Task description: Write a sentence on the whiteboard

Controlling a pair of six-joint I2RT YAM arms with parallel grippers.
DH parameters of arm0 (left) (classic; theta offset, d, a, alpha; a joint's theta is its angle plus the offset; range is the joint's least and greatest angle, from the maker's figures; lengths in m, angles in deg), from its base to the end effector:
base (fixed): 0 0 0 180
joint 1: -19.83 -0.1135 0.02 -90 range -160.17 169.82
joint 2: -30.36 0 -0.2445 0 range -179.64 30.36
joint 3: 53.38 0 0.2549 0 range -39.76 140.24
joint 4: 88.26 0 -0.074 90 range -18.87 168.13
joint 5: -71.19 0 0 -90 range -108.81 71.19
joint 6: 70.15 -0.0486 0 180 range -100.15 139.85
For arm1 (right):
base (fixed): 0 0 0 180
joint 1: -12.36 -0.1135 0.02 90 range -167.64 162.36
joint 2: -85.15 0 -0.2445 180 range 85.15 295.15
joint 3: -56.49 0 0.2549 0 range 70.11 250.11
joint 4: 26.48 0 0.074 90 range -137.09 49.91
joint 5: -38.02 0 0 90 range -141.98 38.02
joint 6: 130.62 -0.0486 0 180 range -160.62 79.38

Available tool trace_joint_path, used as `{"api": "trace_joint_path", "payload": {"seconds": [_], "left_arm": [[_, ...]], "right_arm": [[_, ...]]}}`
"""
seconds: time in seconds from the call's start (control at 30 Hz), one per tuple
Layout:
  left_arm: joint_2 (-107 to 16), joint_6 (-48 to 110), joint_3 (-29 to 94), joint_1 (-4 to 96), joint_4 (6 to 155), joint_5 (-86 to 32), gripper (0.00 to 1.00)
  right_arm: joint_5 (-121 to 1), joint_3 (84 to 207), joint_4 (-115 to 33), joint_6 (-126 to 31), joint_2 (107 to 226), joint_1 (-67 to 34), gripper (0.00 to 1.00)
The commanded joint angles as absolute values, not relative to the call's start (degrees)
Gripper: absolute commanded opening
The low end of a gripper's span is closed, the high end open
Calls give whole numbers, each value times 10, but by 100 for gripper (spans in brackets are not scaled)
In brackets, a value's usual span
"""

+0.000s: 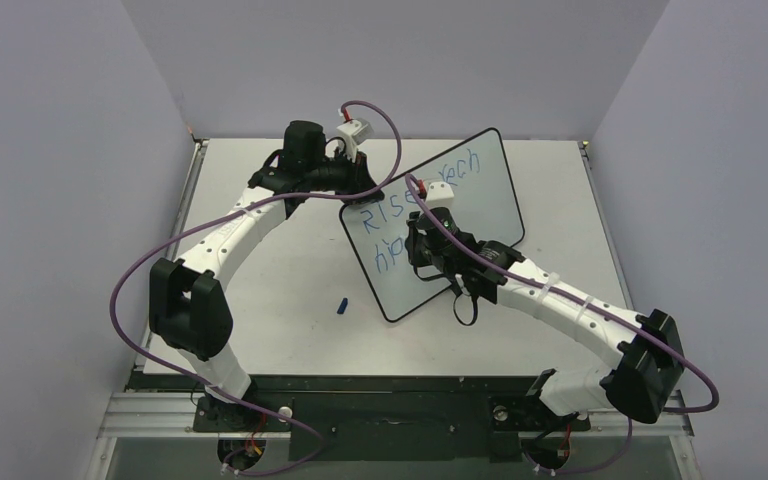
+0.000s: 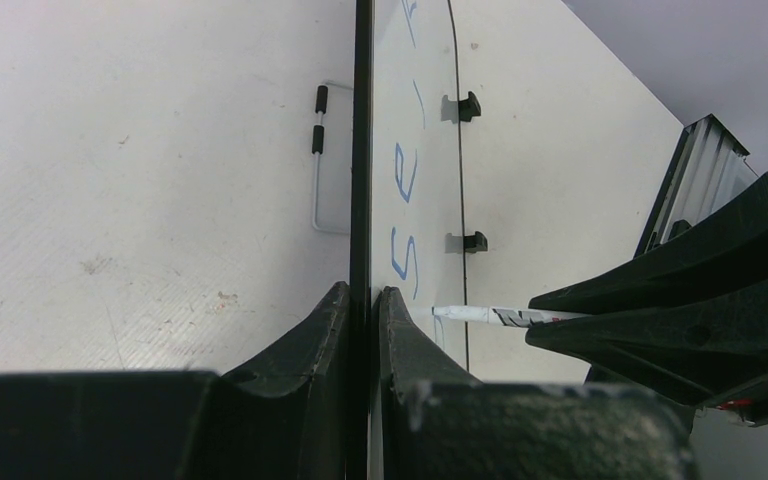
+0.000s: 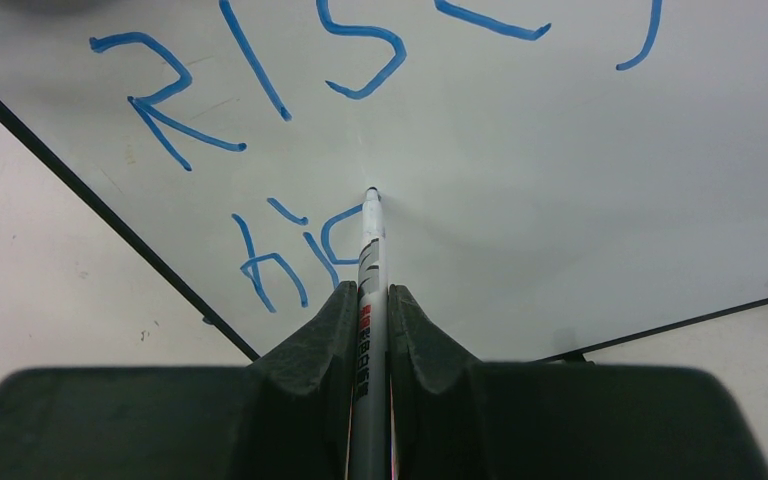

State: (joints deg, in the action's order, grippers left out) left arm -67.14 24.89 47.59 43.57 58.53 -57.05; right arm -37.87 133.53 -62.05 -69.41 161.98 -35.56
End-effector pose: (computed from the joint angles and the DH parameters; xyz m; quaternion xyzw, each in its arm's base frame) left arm 0.3575 -0.1901 0.3157 0.2950 0.7796 -0.3923 0.3890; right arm 0.2219 0.2281 0.2824 -0.0909 0.8788 0.1971 0.4249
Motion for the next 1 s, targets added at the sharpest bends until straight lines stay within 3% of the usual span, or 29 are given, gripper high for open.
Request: {"api": "trace_joint_path", "payload": {"seconds": [0.0, 0.7, 0.97], "left_arm": [[-636, 211, 484, 436, 635, -561, 0], [-632, 211, 483, 436, 636, -562, 0], [-632, 211, 483, 436, 636, -561, 0]], "right_arm": [[-384, 1311, -596, -700, 1621, -356, 0], [-382, 1210, -587, -732, 1589, -392, 0], [-383, 1226, -586, -734, 1593, -400, 0]]}}
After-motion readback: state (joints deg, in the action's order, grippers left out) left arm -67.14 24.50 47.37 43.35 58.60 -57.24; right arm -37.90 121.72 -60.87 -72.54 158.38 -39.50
